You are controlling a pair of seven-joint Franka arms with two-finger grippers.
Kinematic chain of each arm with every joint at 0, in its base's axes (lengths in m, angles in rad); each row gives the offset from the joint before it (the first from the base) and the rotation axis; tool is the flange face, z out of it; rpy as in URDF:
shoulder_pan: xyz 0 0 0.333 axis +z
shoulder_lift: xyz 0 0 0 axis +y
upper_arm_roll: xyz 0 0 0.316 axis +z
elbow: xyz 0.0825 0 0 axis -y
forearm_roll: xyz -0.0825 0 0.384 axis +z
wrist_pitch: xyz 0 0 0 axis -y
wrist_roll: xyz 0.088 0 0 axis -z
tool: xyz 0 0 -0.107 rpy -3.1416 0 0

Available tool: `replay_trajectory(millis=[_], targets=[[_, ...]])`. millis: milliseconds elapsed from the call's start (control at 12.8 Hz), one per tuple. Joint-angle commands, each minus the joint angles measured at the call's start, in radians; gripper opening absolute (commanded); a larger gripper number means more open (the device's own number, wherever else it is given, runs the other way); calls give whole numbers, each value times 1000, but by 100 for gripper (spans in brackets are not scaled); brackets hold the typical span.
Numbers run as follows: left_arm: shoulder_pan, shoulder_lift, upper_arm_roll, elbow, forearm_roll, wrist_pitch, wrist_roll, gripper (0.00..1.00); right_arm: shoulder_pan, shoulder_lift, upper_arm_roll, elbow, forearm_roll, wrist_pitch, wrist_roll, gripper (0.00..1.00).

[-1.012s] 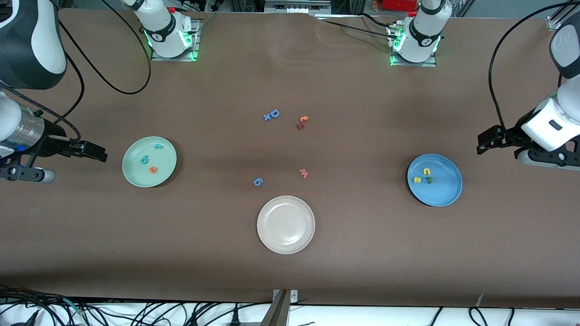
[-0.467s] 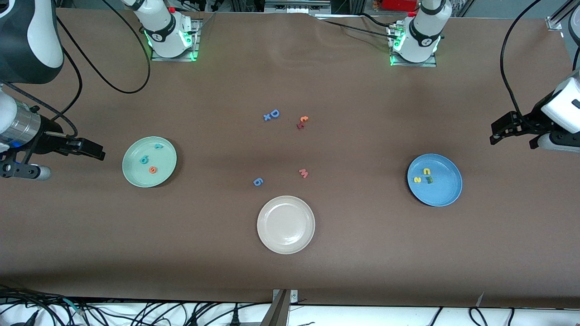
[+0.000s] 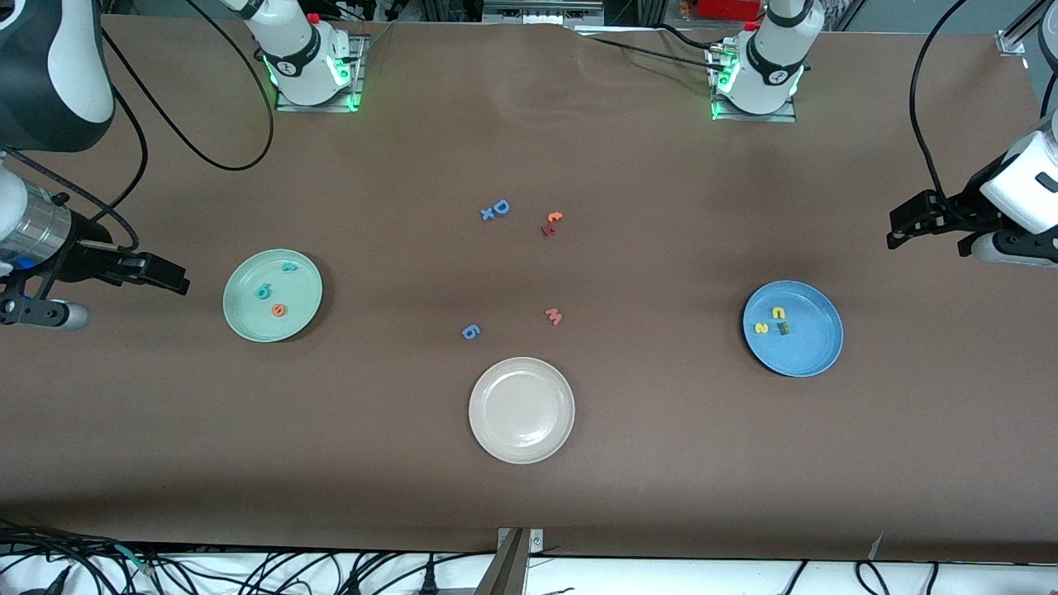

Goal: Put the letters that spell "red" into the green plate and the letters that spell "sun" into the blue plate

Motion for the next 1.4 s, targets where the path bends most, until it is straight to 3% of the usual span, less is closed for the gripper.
replay_trajectory(millis=[0, 779, 1324], targets=[[-4, -21, -7, -6, 31, -24, -44, 100, -13, -5, 5, -10, -3, 48, 14, 100], [-6, -1, 3, 46, 39, -86, -45, 100, -39, 60, 5, -17, 40, 142, 7, 100], [-6, 0, 2, 48, 31, -86, -47, 100, -34, 54, 6, -20, 52, 148, 14, 100]])
